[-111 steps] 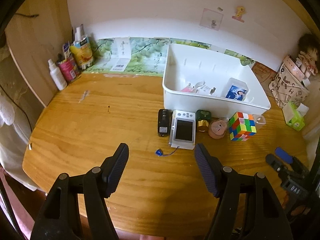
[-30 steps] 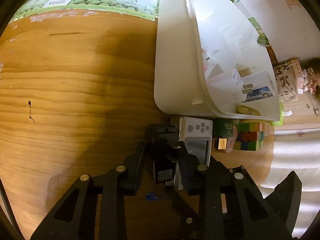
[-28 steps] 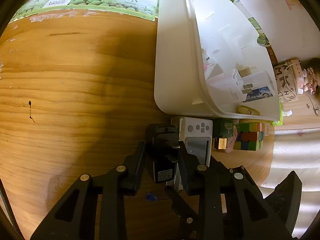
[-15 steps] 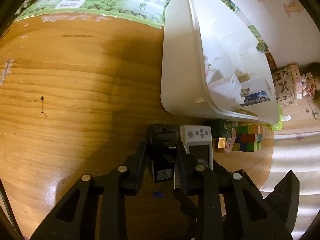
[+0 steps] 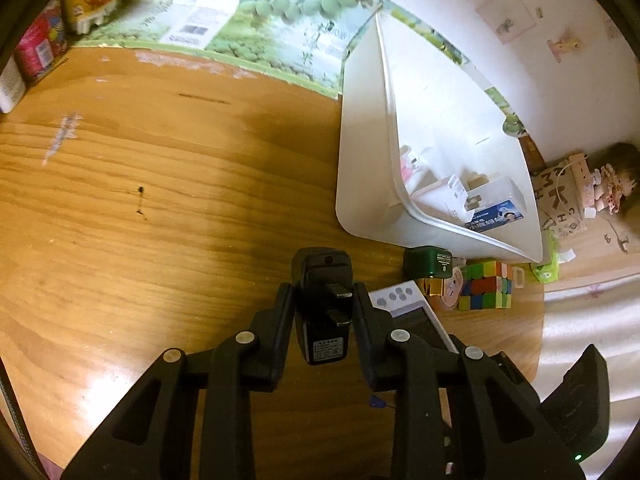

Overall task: Organize rigid objects
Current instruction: 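Lift the charger and white device with both grippers over the bin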

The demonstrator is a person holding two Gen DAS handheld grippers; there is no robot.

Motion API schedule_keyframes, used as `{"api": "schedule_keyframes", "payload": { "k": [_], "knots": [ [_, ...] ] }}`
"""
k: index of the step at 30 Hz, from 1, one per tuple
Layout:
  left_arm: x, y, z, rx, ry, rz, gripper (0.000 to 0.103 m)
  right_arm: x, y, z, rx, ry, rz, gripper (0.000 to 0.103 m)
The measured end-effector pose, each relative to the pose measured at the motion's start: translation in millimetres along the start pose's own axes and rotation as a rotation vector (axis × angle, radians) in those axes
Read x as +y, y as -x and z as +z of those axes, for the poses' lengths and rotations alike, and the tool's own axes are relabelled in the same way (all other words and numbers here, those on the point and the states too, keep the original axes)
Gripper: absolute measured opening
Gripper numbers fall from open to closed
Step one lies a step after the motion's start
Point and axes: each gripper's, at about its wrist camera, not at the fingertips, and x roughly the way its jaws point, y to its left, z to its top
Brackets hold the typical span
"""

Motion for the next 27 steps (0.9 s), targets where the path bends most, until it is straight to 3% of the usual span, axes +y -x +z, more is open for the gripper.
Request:
{"api": "schedule_keyframes", "payload": {
  "k": [12,19,27],
  "knots": [
    [4,27,-13,-0.063,0.039,-0.016,0.031,1,31,-2,-0.046,0.037,0.007,0.061],
    [-5,45,-18,-0.104,-0.010,0.004,0.031,-2,50,-1,-0.078,0.052,0.011,0.061],
    [-18,65,-13,-0.170,-0.063,0.006,0.031,-18,80,27,-0.174,0.057,-0.025,0.061]
  ]
}}
